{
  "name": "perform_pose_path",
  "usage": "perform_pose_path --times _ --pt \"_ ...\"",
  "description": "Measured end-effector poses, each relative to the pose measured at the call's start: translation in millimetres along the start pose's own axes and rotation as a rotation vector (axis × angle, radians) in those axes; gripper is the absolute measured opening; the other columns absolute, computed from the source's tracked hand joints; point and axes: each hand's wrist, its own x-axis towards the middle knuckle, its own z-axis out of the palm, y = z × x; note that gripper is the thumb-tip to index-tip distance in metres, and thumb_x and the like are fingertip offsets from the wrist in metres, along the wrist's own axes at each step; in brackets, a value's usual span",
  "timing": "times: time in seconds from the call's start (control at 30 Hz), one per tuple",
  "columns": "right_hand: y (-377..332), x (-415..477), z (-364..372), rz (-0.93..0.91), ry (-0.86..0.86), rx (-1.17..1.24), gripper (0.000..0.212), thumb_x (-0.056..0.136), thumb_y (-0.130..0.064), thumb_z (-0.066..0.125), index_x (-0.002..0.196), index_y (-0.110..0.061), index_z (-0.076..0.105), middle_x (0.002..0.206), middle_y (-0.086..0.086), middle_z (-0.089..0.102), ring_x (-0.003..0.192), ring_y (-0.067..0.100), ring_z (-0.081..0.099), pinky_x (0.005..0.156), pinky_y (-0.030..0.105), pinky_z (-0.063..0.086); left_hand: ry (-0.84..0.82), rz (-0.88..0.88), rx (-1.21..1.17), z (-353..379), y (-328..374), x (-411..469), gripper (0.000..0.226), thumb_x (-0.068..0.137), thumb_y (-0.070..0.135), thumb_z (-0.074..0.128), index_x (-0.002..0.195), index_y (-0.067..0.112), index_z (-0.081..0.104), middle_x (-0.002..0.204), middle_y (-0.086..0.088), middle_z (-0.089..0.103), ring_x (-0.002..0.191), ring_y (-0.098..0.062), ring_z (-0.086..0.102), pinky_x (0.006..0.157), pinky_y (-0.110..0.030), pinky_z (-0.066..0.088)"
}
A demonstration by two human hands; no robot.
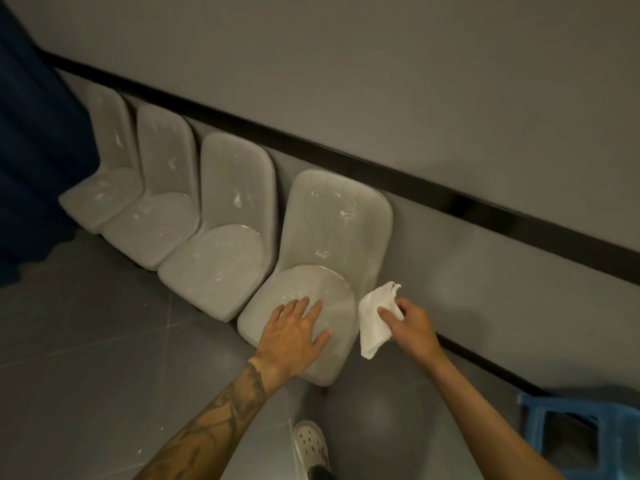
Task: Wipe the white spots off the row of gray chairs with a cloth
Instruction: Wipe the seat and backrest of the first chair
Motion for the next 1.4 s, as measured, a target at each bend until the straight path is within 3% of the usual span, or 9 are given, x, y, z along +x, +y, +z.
perform_pose_path --times 0.17,0.27,0.5,0.7,1.0,1.1,1.2,1.3,1.4 --pt "-18.8 34.9 74.0 0.049 0.051 0.0 0.01 0.095 -0.027 0.07 0.086 -0.023 0.068 0.083 -0.005 0.072 0.073 0.008 0.064 0.061 0.018 0.049 -0.046 0.042 0.001 9.2 -79.3 48.7 0.073 0.106 0.066 0.028 0.167 0.029 0.016 0.174 -0.003 0.018 0.16 -0.023 0.018 0.13 -0.04 0.009" --pt "-26.0 50.9 110.0 0.092 0.074 -0.013 0.009 0.096 -0.028 0.069 0.091 -0.021 0.069 0.087 -0.002 0.072 0.077 0.011 0.064 0.067 0.026 0.049 -0.055 0.064 -0.023 20.6 -122.1 72.8 0.073 0.105 0.067 0.028 0.167 0.03 0.017 0.174 -0.001 0.02 0.16 -0.022 0.019 0.131 -0.039 0.009" --pt "-8.7 94.4 207.6 0.189 0.201 0.029 0.01 0.099 -0.028 0.068 0.106 -0.021 0.069 0.095 -0.002 0.073 0.085 0.012 0.069 0.07 0.027 0.056 -0.151 0.162 -0.054 70.4 -227.5 138.0 0.074 0.104 0.069 0.026 0.167 0.031 0.015 0.175 0.001 0.015 0.161 -0.02 0.015 0.13 -0.038 0.005" --pt "55.0 144.6 277.2 0.267 0.308 0.074 0.01 0.1 -0.03 0.067 0.102 -0.02 0.068 0.099 0.008 0.073 0.093 0.028 0.072 0.086 0.053 0.063 -0.192 0.267 0.009 141.9 -299.2 200.8 0.073 0.106 0.065 0.027 0.168 0.029 0.014 0.175 -0.002 0.014 0.16 -0.021 0.015 0.13 -0.037 0.006" --pt "203.0 210.4 319.7 0.217 0.367 0.141 0.02 0.103 -0.039 0.06 0.11 -0.023 0.07 0.104 0.004 0.075 0.099 0.025 0.073 0.079 0.036 0.064 -0.129 0.359 0.043 286.4 -346.3 278.7 0.076 0.104 0.069 0.023 0.167 0.027 0.02 0.173 -0.005 0.022 0.159 -0.024 0.021 0.131 -0.041 0.013" --pt "260.3 223.5 327.7 0.28 0.405 -0.086 0.042 0.102 -0.043 0.061 0.132 -0.014 0.063 0.126 0.008 0.066 0.118 0.029 0.064 0.092 0.036 0.055 -0.074 0.374 0.072 330.2 -355.6 293.5 0.093 0.092 0.076 0.002 0.166 0.025 0.023 0.171 -0.007 0.028 0.157 -0.026 0.027 0.13 -0.042 0.018" --pt "299.4 226.1 339.8 0.161 0.552 -0.441 0.056 0.101 -0.045 0.061 0.147 -0.017 0.048 0.146 0.008 0.048 0.131 0.029 0.048 0.112 0.046 0.041 -0.011 0.38 0.099 365.4 -362.4 301.5 0.088 0.095 0.07 0.007 0.164 0.021 0.032 0.168 -0.01 0.035 0.154 -0.028 0.034 0.127 -0.044 0.025" --pt "321.6 233.1 359.9 -0.122 0.397 -0.668 0.05 0.106 -0.043 0.051 0.15 -0.021 0.047 0.155 0.003 0.046 0.141 0.026 0.045 0.116 0.04 0.034 0.074 0.389 0.098 389.3 -368.7 304.0 0.076 0.101 0.062 0.025 0.157 0.016 0.047 0.16 -0.014 0.047 0.147 -0.033 0.046 0.121 -0.05 0.038" --pt "344.4 243.8 376.3 -0.15 0.234 -0.861 0.061 0.111 -0.048 0.025 0.166 -0.024 0.016 0.174 -0.003 0.009 0.162 0.018 0.006 0.132 0.041 0.012 0.145 0.373 0.089 403.8 -375.3 305.1 0.076 0.102 0.063 0.027 0.158 0.014 0.045 0.161 -0.015 0.044 0.148 -0.033 0.044 0.122 -0.05 0.037"
